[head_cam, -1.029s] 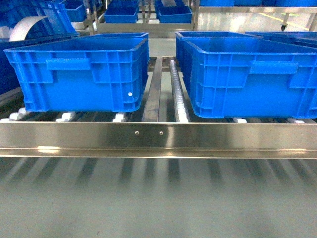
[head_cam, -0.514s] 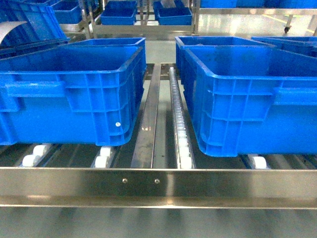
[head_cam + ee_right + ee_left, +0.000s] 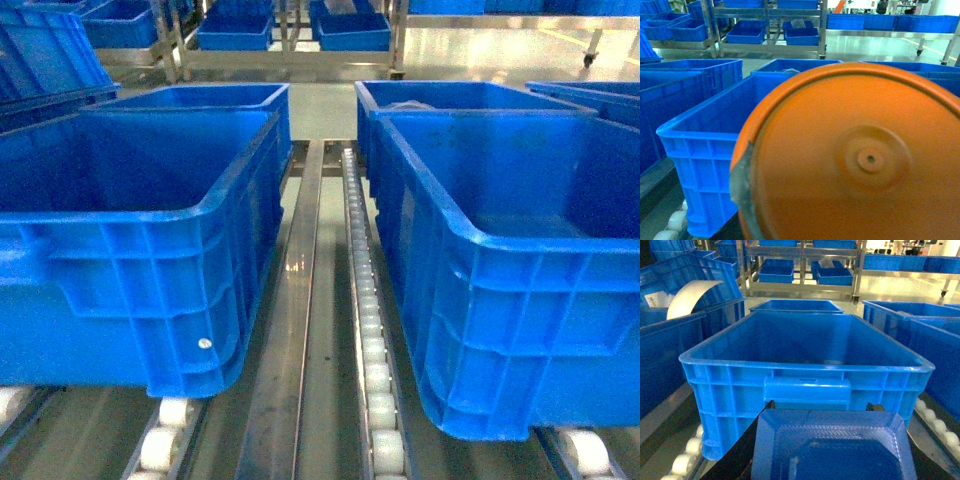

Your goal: Sort blue parts and orange caps into right shelf containers

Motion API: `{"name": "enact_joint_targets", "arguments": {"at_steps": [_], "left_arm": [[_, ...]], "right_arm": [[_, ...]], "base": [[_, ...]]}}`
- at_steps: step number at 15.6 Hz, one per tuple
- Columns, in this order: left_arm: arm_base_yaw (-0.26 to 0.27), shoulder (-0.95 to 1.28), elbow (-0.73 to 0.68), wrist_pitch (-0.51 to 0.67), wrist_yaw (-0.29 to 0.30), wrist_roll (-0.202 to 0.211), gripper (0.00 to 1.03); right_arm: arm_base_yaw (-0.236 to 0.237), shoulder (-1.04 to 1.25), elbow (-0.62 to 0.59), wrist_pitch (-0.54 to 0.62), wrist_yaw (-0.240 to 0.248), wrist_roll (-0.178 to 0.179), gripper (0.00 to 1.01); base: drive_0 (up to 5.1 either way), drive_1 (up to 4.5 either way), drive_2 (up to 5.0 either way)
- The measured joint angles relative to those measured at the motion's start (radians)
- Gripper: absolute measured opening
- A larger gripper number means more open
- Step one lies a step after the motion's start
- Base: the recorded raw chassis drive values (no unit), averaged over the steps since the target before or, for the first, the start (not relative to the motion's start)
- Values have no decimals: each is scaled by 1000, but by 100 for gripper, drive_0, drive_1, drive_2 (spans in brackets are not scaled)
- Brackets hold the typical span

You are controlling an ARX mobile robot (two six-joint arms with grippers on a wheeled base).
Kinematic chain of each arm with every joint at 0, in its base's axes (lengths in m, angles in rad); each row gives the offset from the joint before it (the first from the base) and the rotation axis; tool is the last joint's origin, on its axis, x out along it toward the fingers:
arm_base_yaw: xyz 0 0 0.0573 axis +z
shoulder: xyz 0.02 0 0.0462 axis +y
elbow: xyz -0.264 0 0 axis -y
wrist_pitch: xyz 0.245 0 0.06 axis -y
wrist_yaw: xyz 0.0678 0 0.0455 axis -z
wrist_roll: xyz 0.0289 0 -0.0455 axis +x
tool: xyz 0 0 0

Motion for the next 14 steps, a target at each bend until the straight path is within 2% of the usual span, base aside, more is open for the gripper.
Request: {"name": "enact_joint_targets", "arguments": {"at_steps": [14], "left_arm": [[0, 0, 0, 3, 0, 0, 42]], "right_arm": [[0, 0, 0, 3, 0, 0, 45]], "base": [[0, 0, 0]]}}
